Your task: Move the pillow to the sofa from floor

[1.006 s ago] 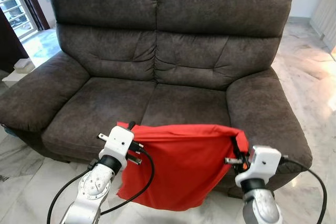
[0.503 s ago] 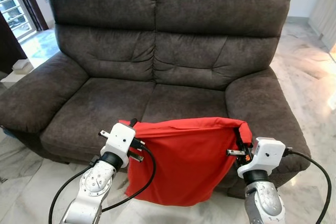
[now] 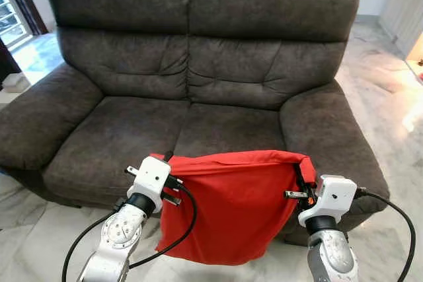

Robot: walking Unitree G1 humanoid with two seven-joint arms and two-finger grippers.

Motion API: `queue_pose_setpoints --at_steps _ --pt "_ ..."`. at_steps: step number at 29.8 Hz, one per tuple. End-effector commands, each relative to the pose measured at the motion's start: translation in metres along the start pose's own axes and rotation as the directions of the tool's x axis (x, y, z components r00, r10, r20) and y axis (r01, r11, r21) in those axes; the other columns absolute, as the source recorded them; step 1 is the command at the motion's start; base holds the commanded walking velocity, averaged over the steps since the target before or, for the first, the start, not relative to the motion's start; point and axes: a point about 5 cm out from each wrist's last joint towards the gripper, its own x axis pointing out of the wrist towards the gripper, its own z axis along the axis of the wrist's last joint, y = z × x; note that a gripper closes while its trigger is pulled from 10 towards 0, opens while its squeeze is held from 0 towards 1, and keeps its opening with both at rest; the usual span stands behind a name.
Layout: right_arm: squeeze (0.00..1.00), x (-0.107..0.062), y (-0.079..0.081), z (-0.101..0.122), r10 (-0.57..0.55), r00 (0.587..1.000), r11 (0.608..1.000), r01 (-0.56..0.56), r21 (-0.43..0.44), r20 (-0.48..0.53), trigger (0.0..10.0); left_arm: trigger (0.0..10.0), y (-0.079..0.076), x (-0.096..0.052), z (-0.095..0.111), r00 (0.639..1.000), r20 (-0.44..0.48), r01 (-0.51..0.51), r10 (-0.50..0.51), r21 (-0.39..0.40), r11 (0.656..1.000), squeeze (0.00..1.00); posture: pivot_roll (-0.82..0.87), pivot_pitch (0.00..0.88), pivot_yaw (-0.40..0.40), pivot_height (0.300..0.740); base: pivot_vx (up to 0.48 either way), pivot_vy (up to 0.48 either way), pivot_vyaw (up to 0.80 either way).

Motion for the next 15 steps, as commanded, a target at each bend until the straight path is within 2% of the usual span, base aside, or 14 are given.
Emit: queue_pose_setpoints --at_steps 1,12,15 --pt "0.00 0.0028 -0.0069 0.0110 -0.035 0.998 0.999 0.036 -0.009 0.051 10.0 10.0 0.0151 0.0016 0.0206 0.993 0.096 -0.065 0.064 0.008 0.998 0.00 0.01 0.057 0.039 0.740 0.000 0.000 0.00" --pt "0.00 0.0052 -0.0087 0.0166 -0.047 0.995 0.998 0.050 -0.033 0.085 10.0 10.0 0.0175 0.0052 0.0265 0.992 0.112 -0.064 0.061 0.025 0.998 0.00 0.02 0.059 0.036 0.740 0.000 0.000 0.00" --pt "0.00 0.0057 -0.0094 0.0175 -0.052 0.995 0.998 0.055 -0.034 0.087 10.0 10.0 0.0176 0.0057 0.0269 0.992 0.114 -0.062 0.059 0.026 0.998 0.00 0.02 0.059 0.035 0.740 0.252 0.000 0.00"
